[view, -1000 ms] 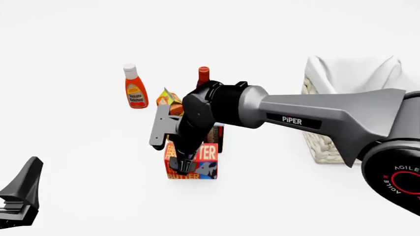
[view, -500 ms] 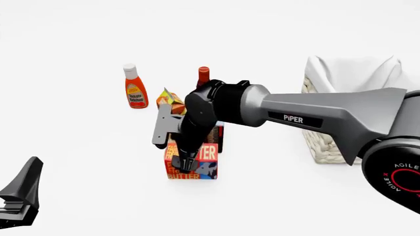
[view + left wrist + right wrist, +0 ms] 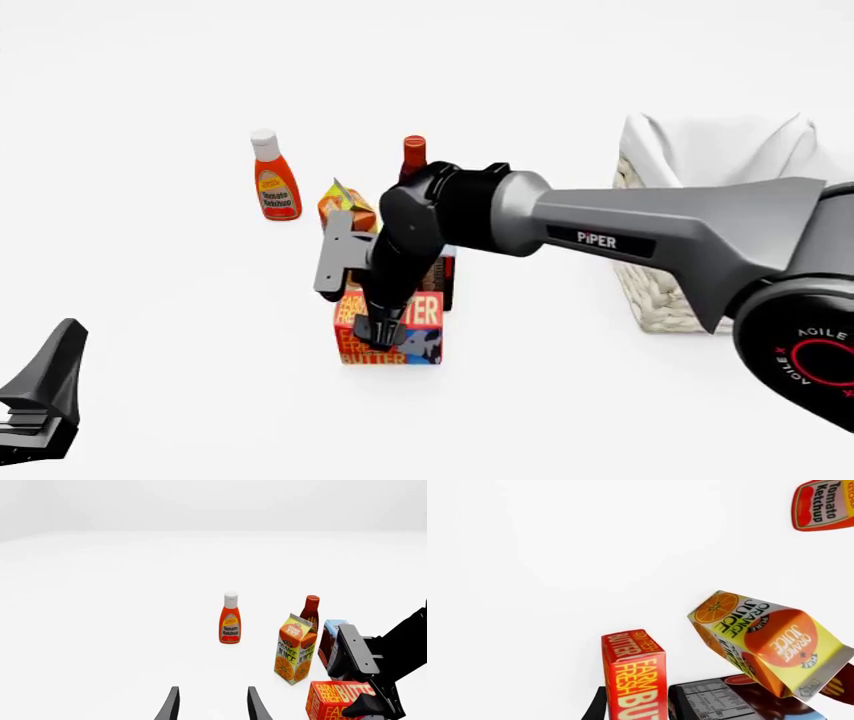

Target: Pick the butter and place it in the basket.

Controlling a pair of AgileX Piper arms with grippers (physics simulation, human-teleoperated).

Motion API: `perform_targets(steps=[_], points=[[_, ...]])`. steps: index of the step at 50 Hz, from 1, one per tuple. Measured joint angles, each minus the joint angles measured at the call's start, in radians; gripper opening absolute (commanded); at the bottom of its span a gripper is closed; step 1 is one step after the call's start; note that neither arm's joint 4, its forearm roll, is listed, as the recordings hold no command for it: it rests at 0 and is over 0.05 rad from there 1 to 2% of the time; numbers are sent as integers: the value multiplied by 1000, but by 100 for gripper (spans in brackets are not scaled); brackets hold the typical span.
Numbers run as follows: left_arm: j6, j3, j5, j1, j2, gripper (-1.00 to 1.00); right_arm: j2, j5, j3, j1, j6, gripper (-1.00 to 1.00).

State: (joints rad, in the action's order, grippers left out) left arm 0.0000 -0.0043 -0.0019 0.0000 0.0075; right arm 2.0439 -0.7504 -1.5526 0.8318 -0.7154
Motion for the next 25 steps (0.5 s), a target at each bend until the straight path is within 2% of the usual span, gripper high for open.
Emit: perform_targets(steps=[25], points=[[0, 0, 0, 0, 0, 100, 23, 0, -16, 6, 5, 100]])
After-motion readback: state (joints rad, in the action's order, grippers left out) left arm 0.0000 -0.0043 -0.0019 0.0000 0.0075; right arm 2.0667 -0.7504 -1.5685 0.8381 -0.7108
